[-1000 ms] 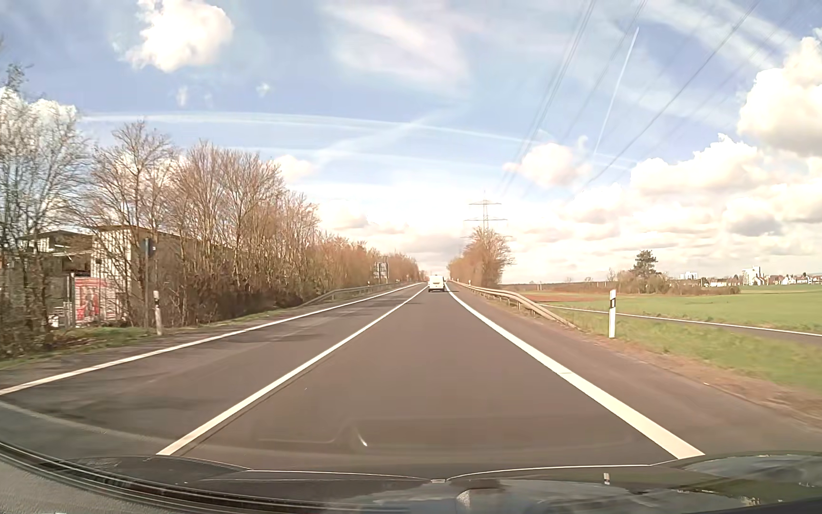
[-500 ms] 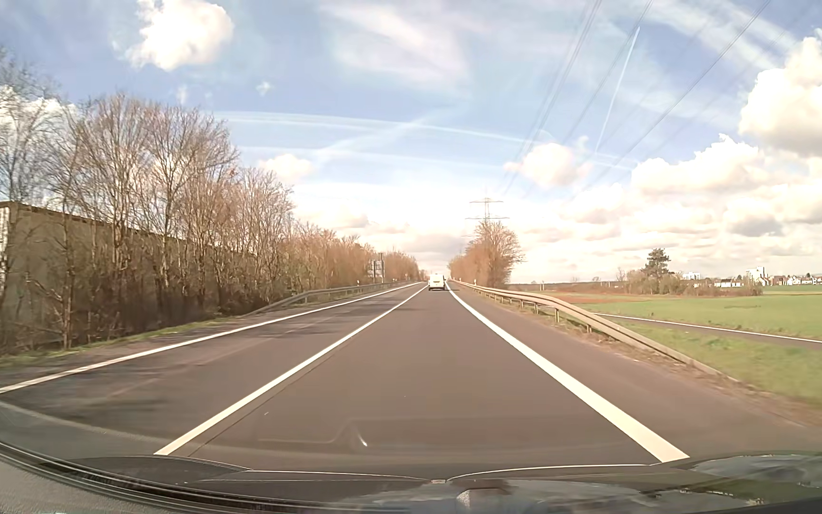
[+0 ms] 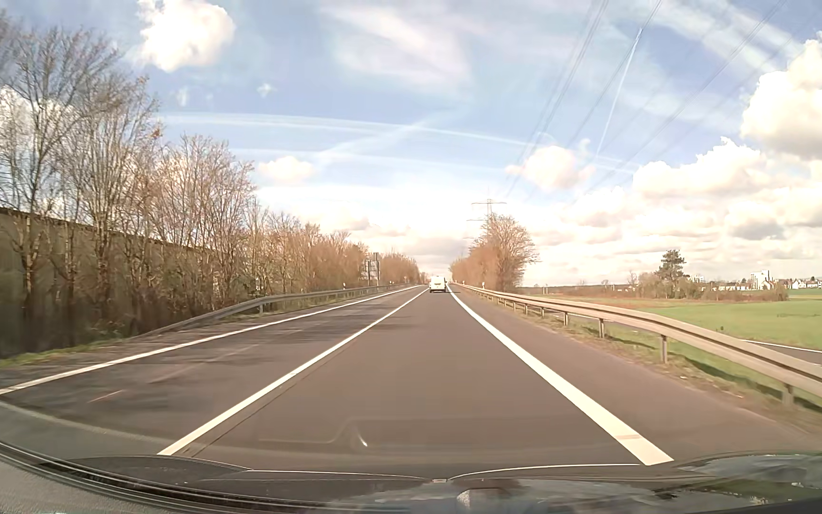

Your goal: Follow the waypoints while adhering to traffic rules and regulations

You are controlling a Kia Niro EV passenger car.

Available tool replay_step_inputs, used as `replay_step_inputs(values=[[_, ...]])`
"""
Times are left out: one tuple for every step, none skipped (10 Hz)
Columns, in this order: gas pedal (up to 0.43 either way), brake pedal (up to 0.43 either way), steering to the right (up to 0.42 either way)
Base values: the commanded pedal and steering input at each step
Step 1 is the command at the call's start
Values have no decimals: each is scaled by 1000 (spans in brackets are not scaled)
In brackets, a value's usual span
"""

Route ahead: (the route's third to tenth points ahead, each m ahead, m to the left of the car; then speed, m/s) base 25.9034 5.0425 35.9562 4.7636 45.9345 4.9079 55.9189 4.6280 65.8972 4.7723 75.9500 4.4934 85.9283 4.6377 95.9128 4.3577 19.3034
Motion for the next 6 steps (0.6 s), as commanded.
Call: replay_step_inputs(values=[[311,0,-2],[311,0,-2],[311,0,-1],[311,0,-1],[311,0,-1],[311,0,-1]])
